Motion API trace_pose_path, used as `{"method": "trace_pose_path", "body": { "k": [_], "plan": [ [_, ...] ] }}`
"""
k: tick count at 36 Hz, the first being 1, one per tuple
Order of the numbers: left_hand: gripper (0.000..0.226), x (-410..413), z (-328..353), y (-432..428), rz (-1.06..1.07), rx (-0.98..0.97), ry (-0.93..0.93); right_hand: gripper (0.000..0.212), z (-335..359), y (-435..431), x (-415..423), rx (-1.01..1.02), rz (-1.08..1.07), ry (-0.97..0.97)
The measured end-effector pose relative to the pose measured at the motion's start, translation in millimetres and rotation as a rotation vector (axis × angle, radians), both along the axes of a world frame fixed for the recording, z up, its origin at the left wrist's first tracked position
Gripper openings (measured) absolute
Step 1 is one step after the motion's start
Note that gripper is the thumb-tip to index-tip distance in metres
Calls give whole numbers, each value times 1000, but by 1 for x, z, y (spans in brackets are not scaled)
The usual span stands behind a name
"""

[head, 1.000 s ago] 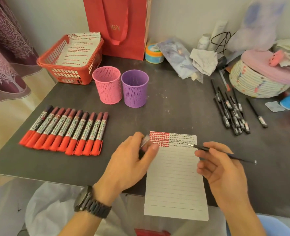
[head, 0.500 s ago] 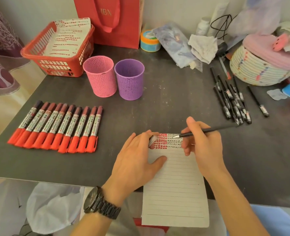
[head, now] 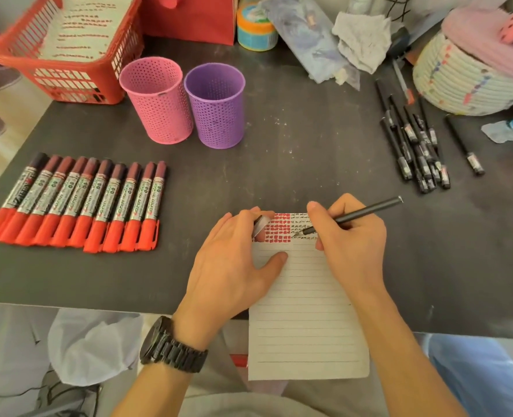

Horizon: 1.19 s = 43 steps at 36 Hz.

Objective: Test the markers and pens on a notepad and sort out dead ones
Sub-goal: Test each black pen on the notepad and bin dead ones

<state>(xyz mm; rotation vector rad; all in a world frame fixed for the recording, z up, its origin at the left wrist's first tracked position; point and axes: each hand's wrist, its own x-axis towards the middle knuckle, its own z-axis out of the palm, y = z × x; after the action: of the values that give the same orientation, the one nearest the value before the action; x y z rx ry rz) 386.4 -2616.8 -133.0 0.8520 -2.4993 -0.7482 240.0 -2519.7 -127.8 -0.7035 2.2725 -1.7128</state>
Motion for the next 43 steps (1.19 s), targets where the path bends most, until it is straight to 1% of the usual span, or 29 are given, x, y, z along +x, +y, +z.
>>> {"method": "trace_pose_path", "body": {
  "k": [14,29,43],
  "plan": [
    [49,0,-3,1,22,14,7,28,-1,0,2,35,36,36],
    [49,0,-7,2,32,-9,13,28,-1,0,3,70,65,93],
    [49,0,-6,2,38,4,5,27,0,0,2,78,55,83]
  ]
}}
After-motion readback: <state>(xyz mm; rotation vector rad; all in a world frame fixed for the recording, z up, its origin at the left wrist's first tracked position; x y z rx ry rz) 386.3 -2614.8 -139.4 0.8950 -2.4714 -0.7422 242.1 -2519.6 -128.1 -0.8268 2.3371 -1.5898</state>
